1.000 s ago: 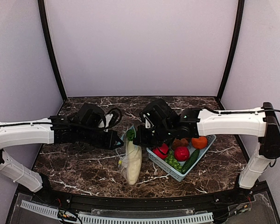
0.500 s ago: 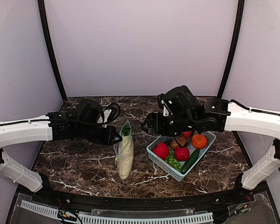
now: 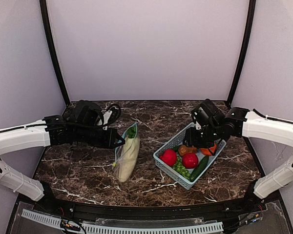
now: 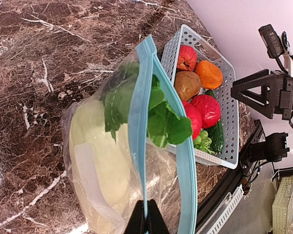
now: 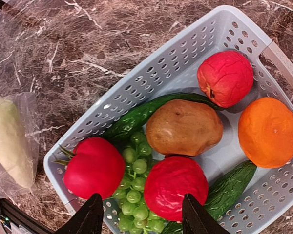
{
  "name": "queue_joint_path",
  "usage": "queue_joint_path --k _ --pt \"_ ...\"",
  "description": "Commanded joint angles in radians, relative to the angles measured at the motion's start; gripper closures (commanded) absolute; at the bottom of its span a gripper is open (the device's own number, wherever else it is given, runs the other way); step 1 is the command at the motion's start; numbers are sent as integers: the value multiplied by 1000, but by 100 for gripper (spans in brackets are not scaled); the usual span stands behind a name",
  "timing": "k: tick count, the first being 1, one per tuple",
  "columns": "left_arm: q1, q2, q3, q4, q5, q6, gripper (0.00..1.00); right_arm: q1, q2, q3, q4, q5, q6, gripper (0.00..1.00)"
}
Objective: Place the food in the zip-top bag and seal the zipper
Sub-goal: Pick up the fake fruit from the bin.
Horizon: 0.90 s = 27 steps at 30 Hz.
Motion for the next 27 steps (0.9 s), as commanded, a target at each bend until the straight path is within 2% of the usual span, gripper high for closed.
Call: queue_joint_path --k 1,6,11,19,27 --pt "9 -24 -14 -9 20 7 99 -54 38 -16 -9 -8 -59 46" --pt "10 -25 -18 -10 20 0 99 -121 108 -6 -10 -29 -72 47" --pt "11 -38 -34 -6 15 -12 99 -130 146 -18 28 -85 -43 42" --pt "12 -54 -54 1 14 -17 99 -89 131 -78 20 -99 -18 25" --pt "14 -51 -54 4 23 -15 99 -32 157 -76 21 -81 2 20"
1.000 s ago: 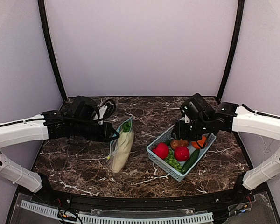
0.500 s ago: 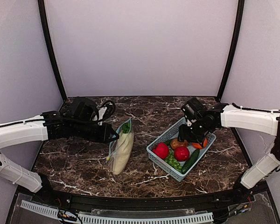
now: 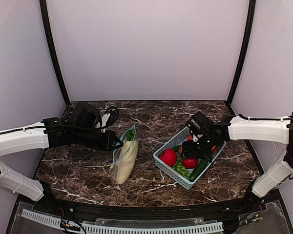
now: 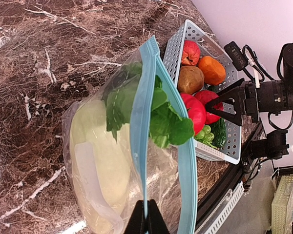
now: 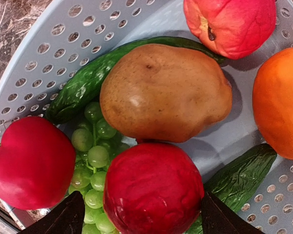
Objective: Place the food in the zip-top bag and seal the zipper
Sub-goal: Pick up the fake fruit from the bin.
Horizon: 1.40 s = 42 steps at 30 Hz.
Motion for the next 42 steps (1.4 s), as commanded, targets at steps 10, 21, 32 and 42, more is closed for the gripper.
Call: queue_joint_path --k 10,21,32,42 --pt "7 -53 -26 -10 -14 -12 99 38 -23 107 -81 158 5 13" --pt "7 -63 -35 -10 -22 -29 99 -191 12 95 -160 264 -138 8" --pt "8 -77 -38 -28 -31 -31 99 -276 135 122 -113 247 -193 8" --pt "9 -84 -37 -37 -33 -31 99 -282 162 89 -59 207 -180 14"
